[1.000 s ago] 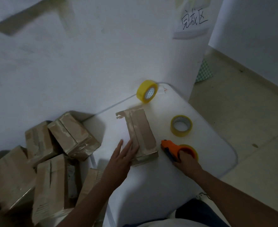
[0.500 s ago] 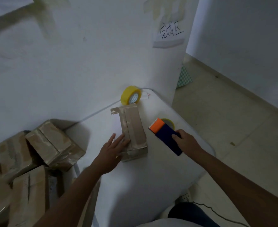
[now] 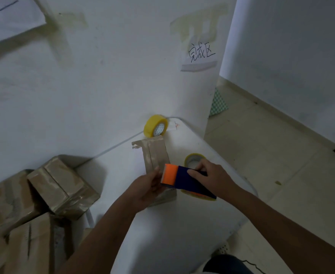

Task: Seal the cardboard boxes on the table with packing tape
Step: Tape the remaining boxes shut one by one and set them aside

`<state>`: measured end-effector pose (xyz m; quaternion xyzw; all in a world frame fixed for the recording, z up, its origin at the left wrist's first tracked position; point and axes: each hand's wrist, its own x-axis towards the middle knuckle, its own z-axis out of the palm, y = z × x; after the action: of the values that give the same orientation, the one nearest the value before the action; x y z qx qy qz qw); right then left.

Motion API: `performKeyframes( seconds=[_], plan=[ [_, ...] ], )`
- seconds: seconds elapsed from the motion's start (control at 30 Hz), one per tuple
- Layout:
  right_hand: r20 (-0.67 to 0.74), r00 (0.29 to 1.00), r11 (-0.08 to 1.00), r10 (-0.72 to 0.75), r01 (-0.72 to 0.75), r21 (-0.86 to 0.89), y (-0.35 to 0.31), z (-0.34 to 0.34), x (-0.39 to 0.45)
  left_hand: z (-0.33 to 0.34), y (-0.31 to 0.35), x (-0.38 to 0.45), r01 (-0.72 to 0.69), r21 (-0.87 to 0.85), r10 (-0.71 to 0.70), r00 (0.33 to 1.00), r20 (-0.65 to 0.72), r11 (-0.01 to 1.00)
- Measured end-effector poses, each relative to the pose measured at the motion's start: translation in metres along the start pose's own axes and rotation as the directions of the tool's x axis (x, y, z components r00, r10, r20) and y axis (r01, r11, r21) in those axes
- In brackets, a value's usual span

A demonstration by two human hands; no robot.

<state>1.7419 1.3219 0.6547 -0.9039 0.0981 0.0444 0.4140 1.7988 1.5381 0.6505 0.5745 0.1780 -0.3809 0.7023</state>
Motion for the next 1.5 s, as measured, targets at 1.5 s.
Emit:
performKeyframes(
  seconds=[1.5],
  plan=[
    [0.094, 0.968, 0.942, -0.234, 0.250, -0.226, 0.002, 0.000, 0.007, -0.024, -0.022, -0.027, -0.229, 0.108, 0.243, 0.959, -0.145, 0.968]
  ],
)
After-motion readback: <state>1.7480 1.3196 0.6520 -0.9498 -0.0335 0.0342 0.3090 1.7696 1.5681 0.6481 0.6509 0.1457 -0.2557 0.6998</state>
